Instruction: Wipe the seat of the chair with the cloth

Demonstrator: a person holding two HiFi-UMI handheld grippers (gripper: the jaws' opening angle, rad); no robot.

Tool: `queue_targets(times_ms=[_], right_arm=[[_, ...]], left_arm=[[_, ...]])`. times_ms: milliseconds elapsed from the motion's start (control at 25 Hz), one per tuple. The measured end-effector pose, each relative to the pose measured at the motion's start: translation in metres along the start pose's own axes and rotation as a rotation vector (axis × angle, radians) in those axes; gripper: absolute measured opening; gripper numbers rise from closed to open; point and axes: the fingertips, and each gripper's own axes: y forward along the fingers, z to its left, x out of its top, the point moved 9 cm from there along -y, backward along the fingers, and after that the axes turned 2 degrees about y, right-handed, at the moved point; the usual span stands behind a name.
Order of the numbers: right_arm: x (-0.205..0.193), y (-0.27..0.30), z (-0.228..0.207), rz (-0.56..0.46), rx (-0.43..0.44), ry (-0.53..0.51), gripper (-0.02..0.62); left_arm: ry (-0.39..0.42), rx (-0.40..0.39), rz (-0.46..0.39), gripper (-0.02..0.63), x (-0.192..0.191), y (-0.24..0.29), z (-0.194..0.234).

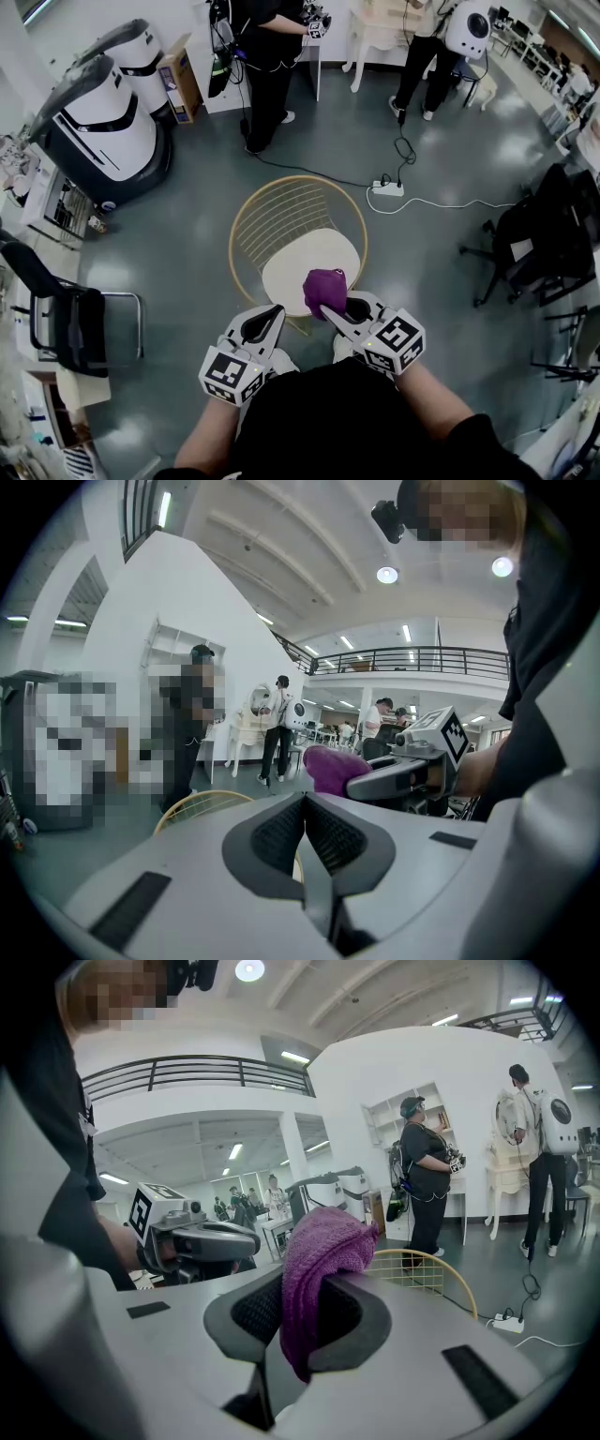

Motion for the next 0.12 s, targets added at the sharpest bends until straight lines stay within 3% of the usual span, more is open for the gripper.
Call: queue_targets(times_ms=[120], right_arm=[[-0.0009, -0.0002, 0.0007, 0.001, -0.001, 0.0, 0.067]], left_arm=[[0.007, -0.003, 0.004, 0.017, -0.0003, -0.0004, -0.0007]])
